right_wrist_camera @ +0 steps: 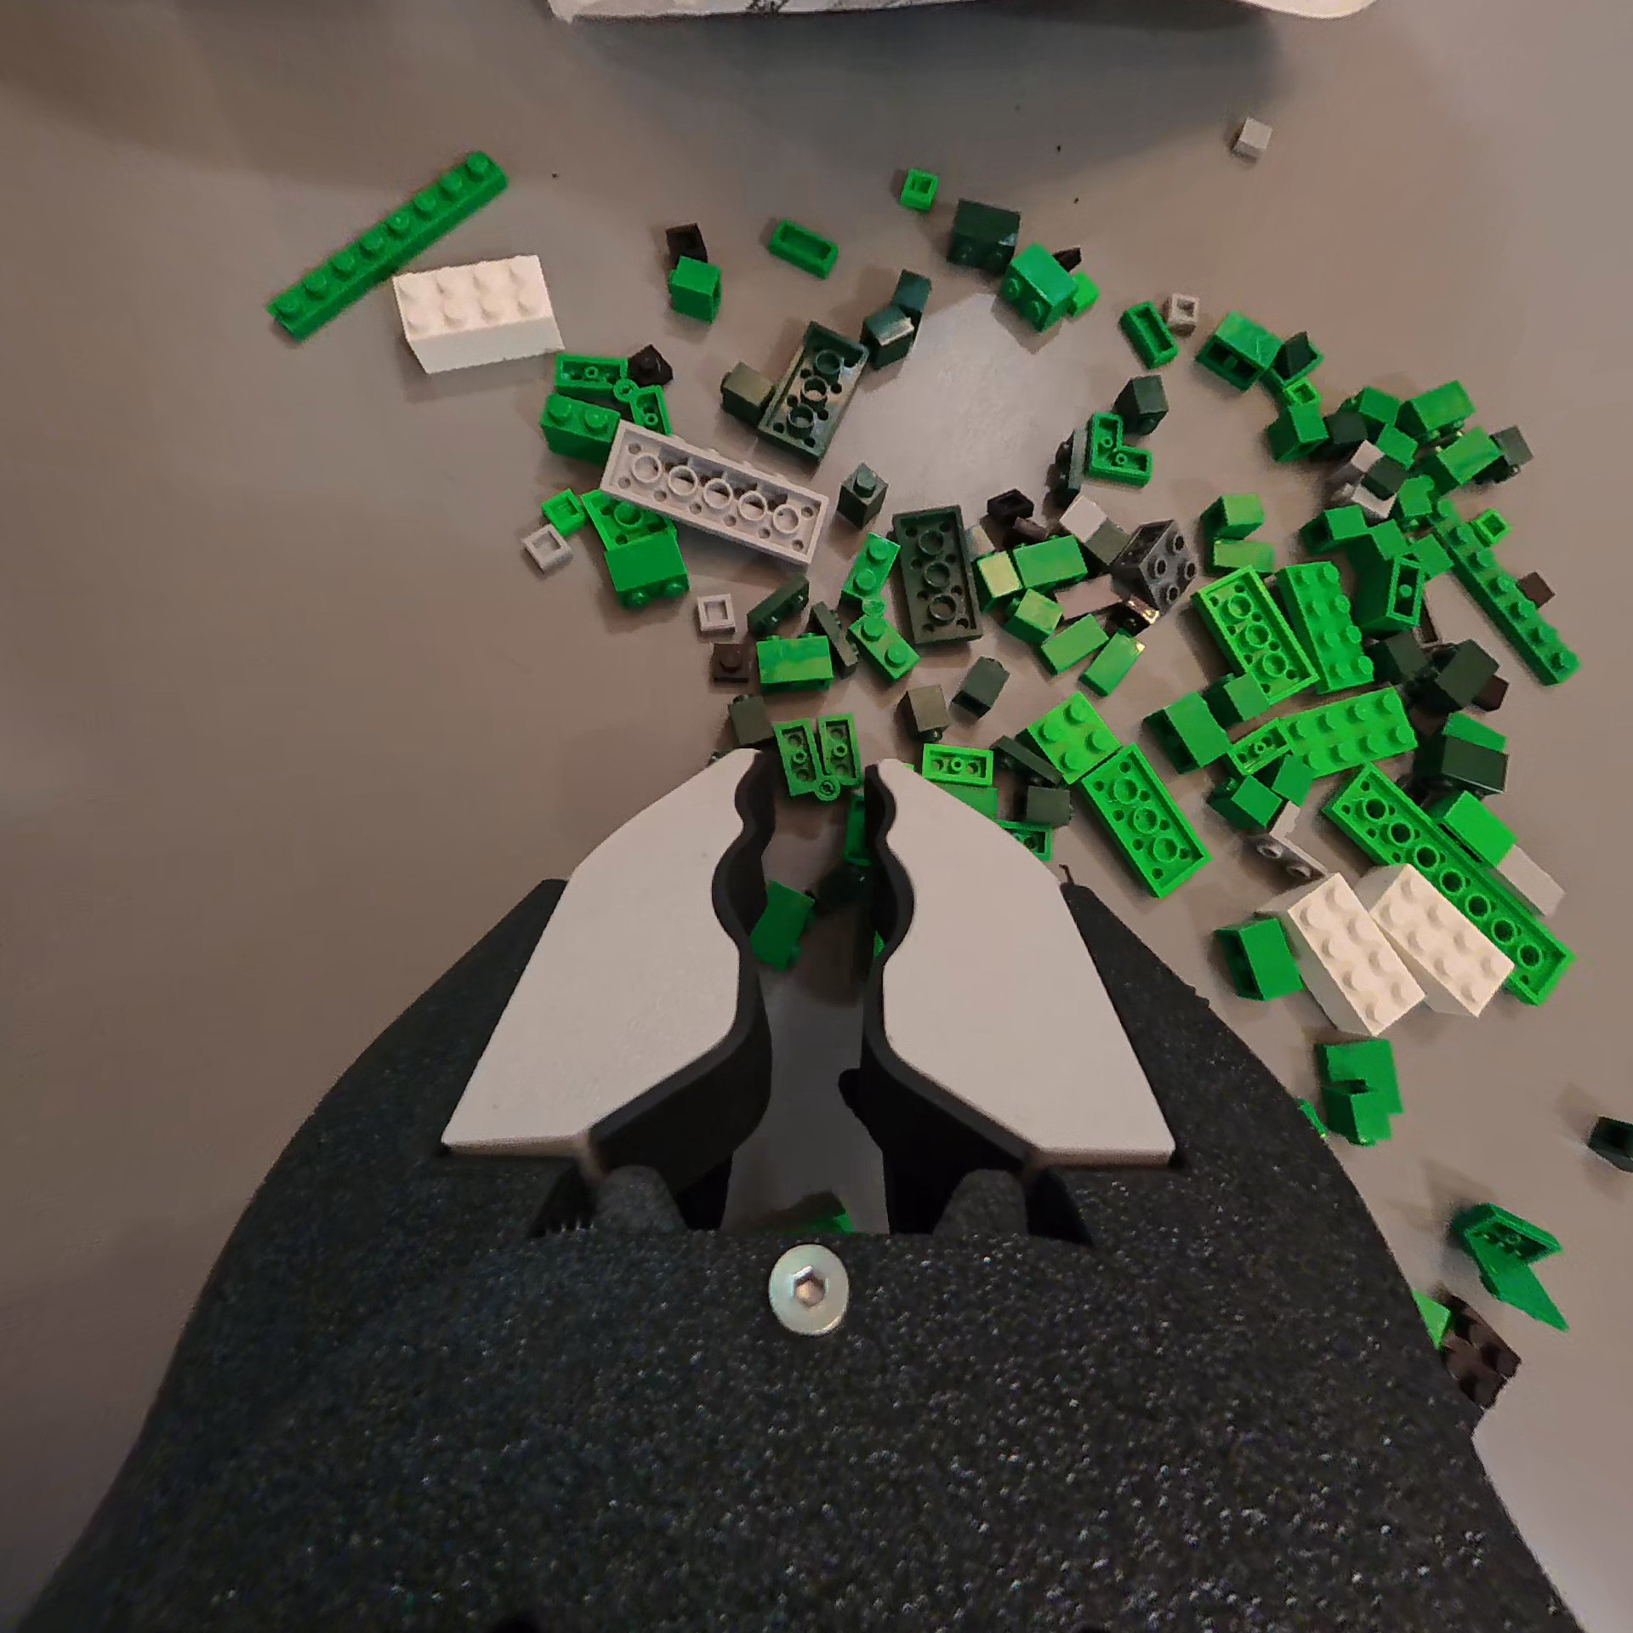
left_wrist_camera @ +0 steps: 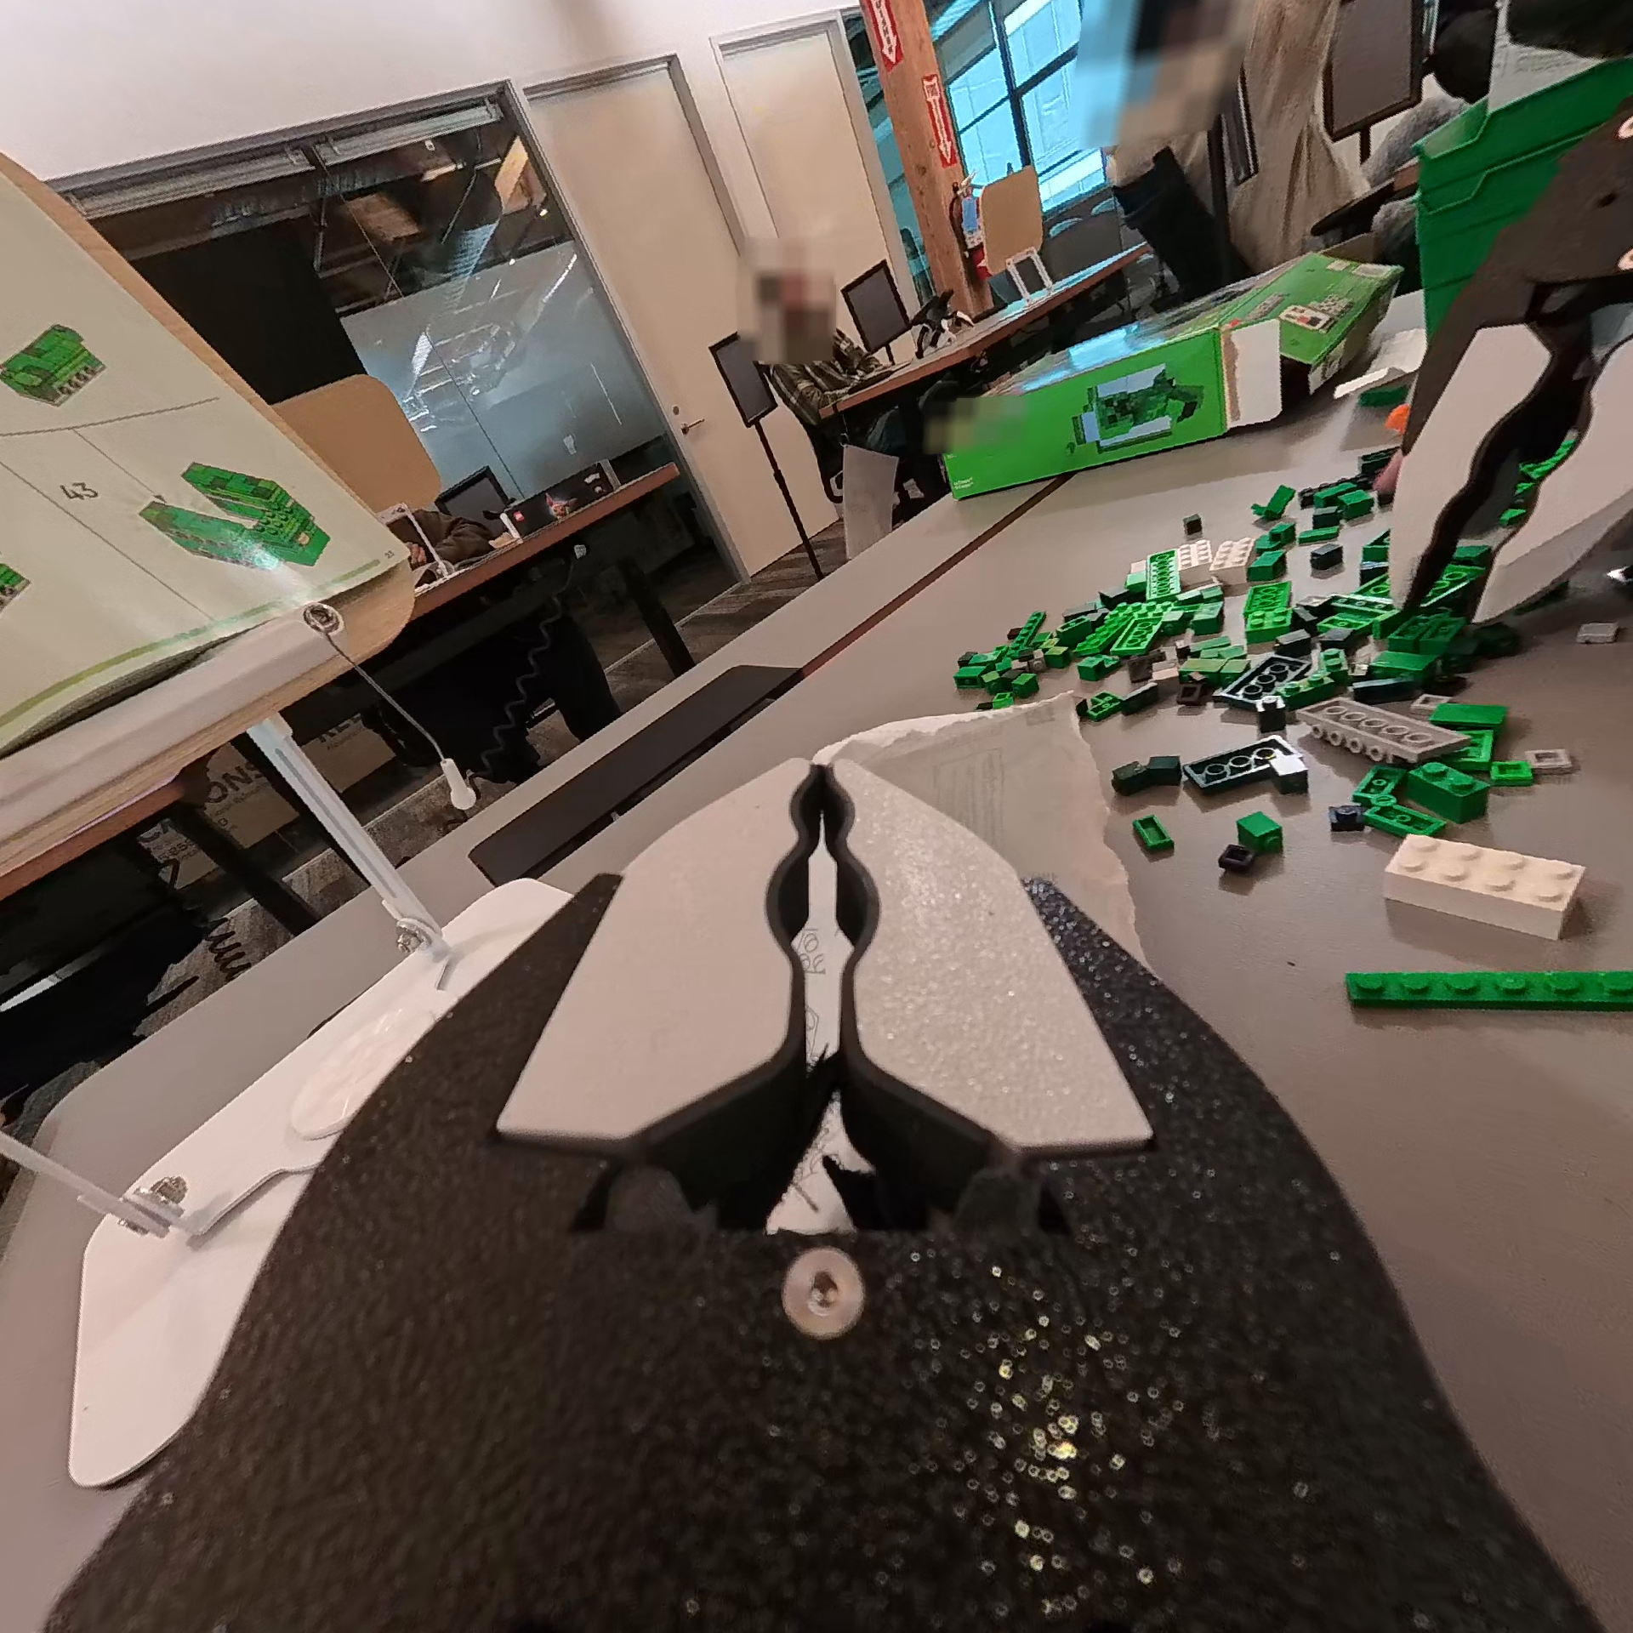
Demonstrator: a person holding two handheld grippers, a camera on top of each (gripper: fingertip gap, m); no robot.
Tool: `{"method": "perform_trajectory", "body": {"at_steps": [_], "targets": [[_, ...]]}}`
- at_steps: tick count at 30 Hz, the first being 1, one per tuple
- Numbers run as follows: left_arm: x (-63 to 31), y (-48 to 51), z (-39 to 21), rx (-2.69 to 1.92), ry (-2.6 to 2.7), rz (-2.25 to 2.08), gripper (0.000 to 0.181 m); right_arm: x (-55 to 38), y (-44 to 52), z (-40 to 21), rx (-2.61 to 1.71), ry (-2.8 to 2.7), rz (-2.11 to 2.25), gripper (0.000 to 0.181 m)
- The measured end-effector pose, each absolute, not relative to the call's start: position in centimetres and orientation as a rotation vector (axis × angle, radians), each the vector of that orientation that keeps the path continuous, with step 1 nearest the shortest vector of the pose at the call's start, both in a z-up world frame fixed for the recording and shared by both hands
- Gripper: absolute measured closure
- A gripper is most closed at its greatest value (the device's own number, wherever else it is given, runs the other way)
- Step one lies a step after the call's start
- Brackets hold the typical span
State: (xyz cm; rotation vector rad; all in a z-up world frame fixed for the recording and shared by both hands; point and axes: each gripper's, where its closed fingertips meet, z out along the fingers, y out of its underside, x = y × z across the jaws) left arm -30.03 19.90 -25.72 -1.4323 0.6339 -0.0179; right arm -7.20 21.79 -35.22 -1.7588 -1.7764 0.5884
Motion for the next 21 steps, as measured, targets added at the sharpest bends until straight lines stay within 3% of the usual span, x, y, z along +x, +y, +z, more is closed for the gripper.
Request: {"method": "perform_trajectory", "body": {"at_steps": [21], "targets": [[-30.0,19.9,-25.7,-1.432,0.635,-0.017,0.181,-6.8,21.5,-34.2,-1.763,-1.729,0.696,0.166]]}}
